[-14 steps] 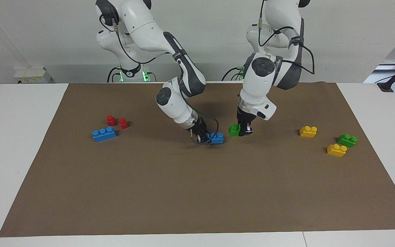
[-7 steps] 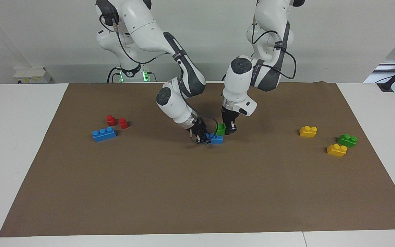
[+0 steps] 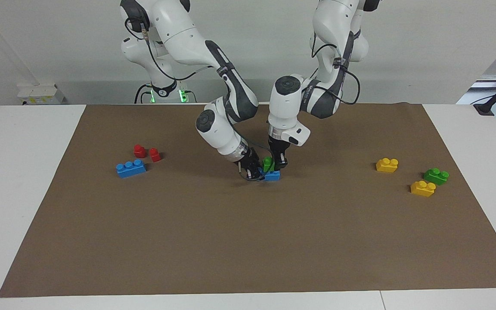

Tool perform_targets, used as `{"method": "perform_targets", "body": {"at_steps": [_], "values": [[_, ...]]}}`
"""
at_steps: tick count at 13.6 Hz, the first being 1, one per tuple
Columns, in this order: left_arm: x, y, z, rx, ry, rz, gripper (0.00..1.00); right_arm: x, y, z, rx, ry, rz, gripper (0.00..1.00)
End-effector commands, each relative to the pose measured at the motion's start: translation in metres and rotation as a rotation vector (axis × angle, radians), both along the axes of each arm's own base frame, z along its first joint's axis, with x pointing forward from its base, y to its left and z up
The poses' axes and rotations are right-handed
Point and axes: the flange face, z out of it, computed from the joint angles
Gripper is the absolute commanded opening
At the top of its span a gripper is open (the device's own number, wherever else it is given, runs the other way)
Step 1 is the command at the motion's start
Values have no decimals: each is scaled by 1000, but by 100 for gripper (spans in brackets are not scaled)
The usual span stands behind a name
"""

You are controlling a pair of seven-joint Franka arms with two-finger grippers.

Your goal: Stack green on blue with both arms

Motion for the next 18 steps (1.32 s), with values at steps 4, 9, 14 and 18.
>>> {"method": "perform_targets", "body": {"at_steps": [4,9,14,18], "values": [[-6,-3,-16,32,-4,-8,0,-5,-4,-3,8,-14,-8,0],[-15,-4,-35,78,-6,-24,0,-4,-4,-2,10,-11,-10,25],[-15,-4,-38,86,-24,-35,0,-4,-4,-2,12,-9,-13,25],[-11,-2,-30,99,-39,-66,100,-3,-4,-1,13,-12,-11,88]]}}
